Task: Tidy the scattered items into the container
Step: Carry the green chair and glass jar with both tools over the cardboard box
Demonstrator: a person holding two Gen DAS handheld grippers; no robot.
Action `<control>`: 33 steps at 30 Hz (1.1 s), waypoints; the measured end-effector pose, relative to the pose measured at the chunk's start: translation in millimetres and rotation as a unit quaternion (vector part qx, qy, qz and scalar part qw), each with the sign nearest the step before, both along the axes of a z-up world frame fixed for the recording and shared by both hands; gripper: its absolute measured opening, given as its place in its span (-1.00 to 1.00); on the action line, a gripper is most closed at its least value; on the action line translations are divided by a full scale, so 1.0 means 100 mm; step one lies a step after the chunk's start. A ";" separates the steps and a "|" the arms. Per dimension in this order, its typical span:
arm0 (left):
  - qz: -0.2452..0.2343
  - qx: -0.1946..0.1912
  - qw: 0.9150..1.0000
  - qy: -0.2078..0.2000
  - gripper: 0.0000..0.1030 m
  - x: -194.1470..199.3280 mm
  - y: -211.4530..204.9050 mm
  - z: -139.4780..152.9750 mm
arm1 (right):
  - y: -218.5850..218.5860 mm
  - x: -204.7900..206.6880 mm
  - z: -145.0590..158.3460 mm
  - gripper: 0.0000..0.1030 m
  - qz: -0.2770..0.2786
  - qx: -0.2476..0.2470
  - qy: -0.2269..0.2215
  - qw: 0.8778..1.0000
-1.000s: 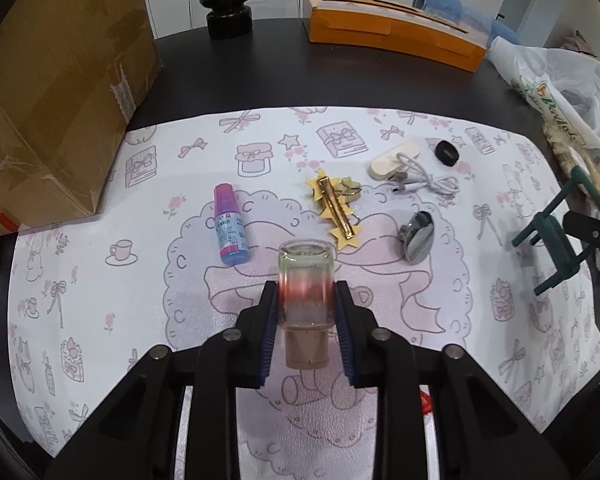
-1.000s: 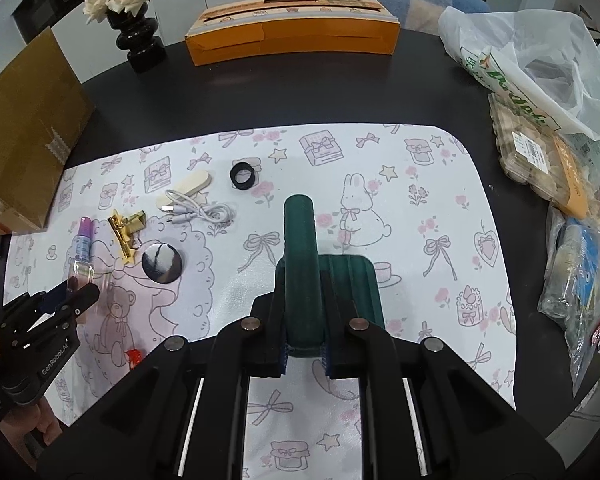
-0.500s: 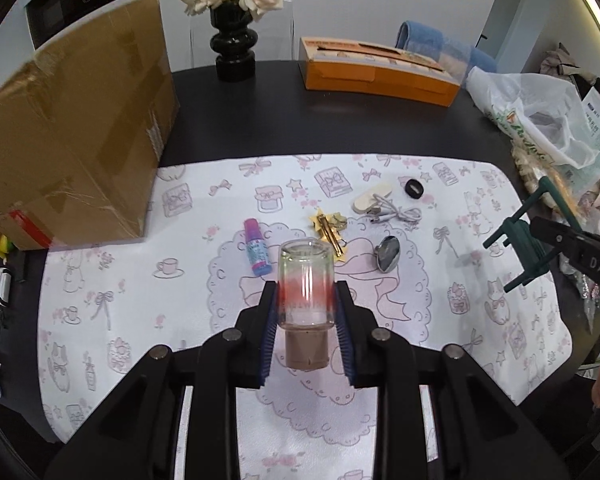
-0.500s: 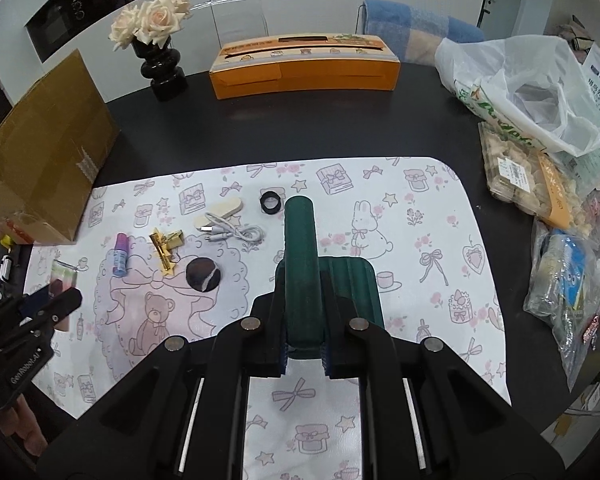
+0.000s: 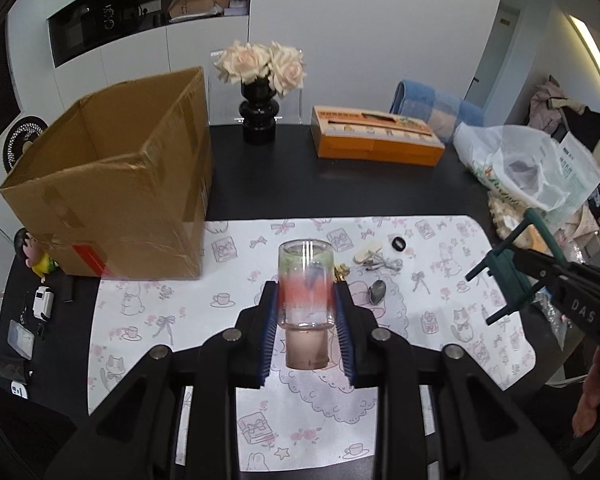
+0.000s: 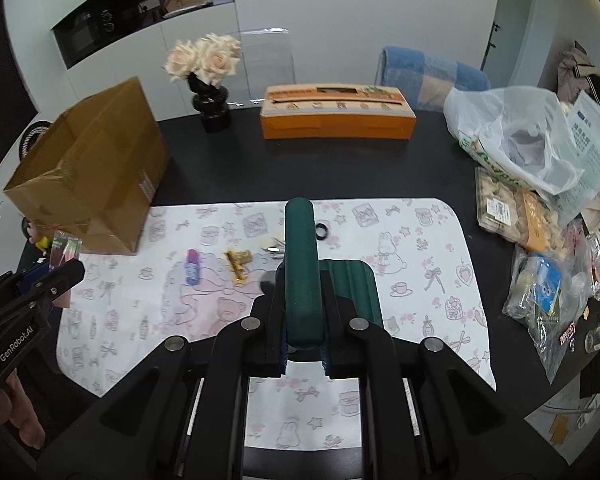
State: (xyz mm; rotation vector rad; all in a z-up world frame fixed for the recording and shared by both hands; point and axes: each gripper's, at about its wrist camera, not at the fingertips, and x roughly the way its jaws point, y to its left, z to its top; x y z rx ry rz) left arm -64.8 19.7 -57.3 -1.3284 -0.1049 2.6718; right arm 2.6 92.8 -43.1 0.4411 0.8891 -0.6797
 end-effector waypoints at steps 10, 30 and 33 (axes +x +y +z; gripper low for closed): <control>0.035 0.009 0.999 0.033 -0.47 -0.05 -0.41 0.34 | 0.41 0.52 0.52 -0.77 0.039 -0.025 -0.028 0.999; 0.113 -0.011 0.990 0.082 -0.47 -0.57 -1.50 0.82 | 0.95 1.97 1.03 -0.76 0.140 -0.043 -0.064 0.987; 0.124 -0.015 0.988 0.087 -0.47 -0.65 -1.69 0.87 | 1.02 2.21 1.09 -0.76 0.155 -0.046 -0.066 0.985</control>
